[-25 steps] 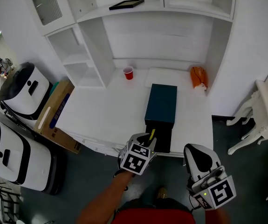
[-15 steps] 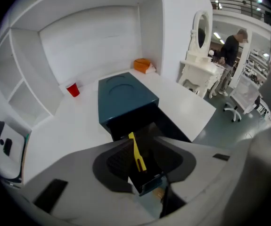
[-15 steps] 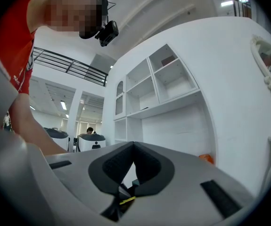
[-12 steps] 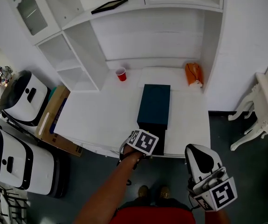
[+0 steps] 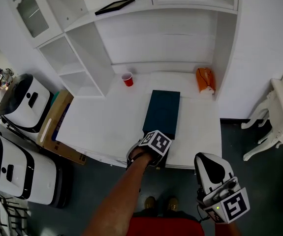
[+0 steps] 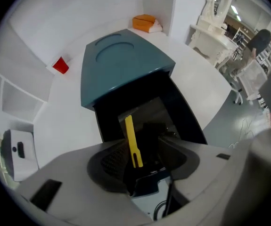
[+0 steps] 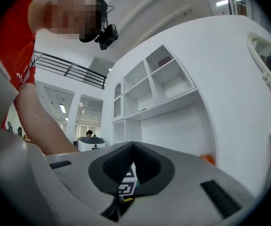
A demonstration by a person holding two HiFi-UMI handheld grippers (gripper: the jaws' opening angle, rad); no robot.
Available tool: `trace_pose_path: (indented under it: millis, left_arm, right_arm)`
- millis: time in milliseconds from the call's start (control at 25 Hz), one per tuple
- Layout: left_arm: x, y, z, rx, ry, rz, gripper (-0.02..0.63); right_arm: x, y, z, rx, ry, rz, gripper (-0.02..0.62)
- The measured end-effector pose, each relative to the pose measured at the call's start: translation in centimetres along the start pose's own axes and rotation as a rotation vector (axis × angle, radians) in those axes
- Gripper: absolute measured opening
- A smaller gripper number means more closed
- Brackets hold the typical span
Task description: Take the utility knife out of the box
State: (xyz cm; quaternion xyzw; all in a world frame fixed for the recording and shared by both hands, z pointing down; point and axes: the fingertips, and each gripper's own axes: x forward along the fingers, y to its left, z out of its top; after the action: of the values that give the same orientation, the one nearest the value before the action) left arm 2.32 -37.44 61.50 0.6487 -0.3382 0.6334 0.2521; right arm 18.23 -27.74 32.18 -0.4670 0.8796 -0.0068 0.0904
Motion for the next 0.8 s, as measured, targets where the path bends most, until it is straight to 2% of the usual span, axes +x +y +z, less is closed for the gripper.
trace_pose_path:
  millis: [120,240,320,360,400,440,600,680,720,800]
  left_arm:
    - [0.7,0.9,-0.7,0.010,0.034,0.048,0.235]
    - [1.0,1.3,-0.8,-0.017,0.043,0.042,0.221]
    - [1.2,1.2,-0.7,-0.039,0.048,0.003,0.216]
    - [1.4,1.1,-0.8,-0.067,0.043,-0.036,0.197]
    - [1.5,0.9,-1.0,-0.098,0.034,-0.077,0.144]
    - [1.5,0.8,-1.1,-0.114,0.028,-0.105,0.133]
    - [1.3,0.5,-0.8,-0.068,0.013,-0.132,0.127]
    - [1.3,0.4,-0.6,-0.058,-0.008,-0.137,0.105]
    - [1.2,0.4,-0.6,-0.056,-0.020,-0.139,0.072]
    - [1.1,0.2,-0.7,-0.045,-0.034,-0.141,0.072]
  right_arm:
    - [0.1,0.0,0.1,0.000,-0.003,0.006,0.006]
    - [0.2,-0.4,0.2,0.003,-0.007,0.008,0.006]
    - [0.3,-0.4,0.1,0.004,-0.008,0.008,0.006]
    - [0.3,-0.4,0.1,0.005,-0.007,0.010,0.006]
    - [0.3,-0.3,0.1,0.005,-0.006,0.011,0.006]
    - [0.4,-0.4,0.1,0.005,-0.005,0.012,0.006]
    - [1.0,-0.7,-0.1,0.011,-0.004,0.015,0.006]
    - [1.3,-0.7,-0.2,0.010,-0.003,0.018,0.006]
    - [1.5,-0.7,-0.2,0.010,-0.003,0.019,0.006]
    - [1.8,-0.7,-0.2,0.011,-0.007,0.020,0.006]
